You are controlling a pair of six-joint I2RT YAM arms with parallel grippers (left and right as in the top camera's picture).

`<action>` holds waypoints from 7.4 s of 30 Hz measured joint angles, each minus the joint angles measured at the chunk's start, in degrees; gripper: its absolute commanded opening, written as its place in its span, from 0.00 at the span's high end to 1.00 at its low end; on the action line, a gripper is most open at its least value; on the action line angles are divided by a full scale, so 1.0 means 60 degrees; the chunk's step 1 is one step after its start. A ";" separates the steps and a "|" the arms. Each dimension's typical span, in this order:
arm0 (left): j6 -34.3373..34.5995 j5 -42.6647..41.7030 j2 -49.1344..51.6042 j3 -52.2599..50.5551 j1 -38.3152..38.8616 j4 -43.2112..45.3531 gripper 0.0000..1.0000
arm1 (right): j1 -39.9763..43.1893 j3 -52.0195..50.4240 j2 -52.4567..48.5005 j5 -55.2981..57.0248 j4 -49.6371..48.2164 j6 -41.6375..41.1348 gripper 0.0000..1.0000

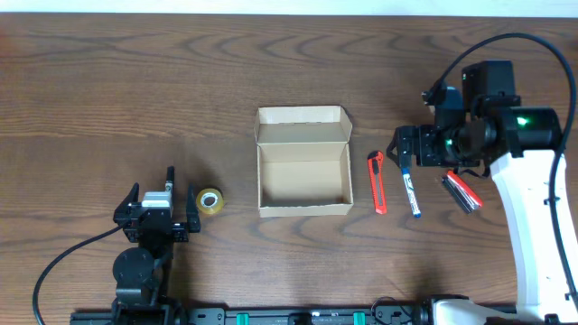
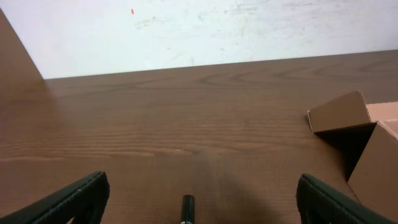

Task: Pack container
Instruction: 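Move the right gripper over the orange box cutter and lower, then close the right gripper on the orange box cutter, then carry the box cutter into the cardboard box and release it, then move the right gripper back over the blue-capped marker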

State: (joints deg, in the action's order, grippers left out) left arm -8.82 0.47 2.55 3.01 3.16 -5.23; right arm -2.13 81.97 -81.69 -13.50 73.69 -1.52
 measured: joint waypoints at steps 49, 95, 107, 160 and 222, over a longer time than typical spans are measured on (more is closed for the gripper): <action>0.0000 0.0004 -0.0007 0.0000 0.0000 0.0000 0.05 | -0.1534 -0.4703 -0.1840 0.1453 -0.5147 -0.1432 0.01; 0.0000 0.0004 -0.0007 0.0000 0.0000 -0.0004 0.05 | -0.1559 -0.4634 -0.3071 0.2277 -0.5723 -0.1690 0.76; 0.0000 0.0004 -0.0007 0.0000 0.0000 0.0000 0.05 | -0.1559 -0.4561 -0.3064 0.2197 -0.5730 -0.1923 0.99; 0.0000 0.0004 -0.0007 0.0000 0.0000 0.0000 0.05 | -0.6186 -0.0801 -0.2302 0.1963 -0.2645 0.8659 0.99; 0.0000 0.0004 -0.0007 0.0000 0.0000 0.0000 0.05 | 0.0193 0.3220 -0.1614 0.2313 0.1297 0.1869 0.11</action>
State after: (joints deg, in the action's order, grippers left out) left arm -8.82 0.49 2.50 3.01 3.16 -5.23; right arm -0.97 101.30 -91.37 0.38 81.47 9.69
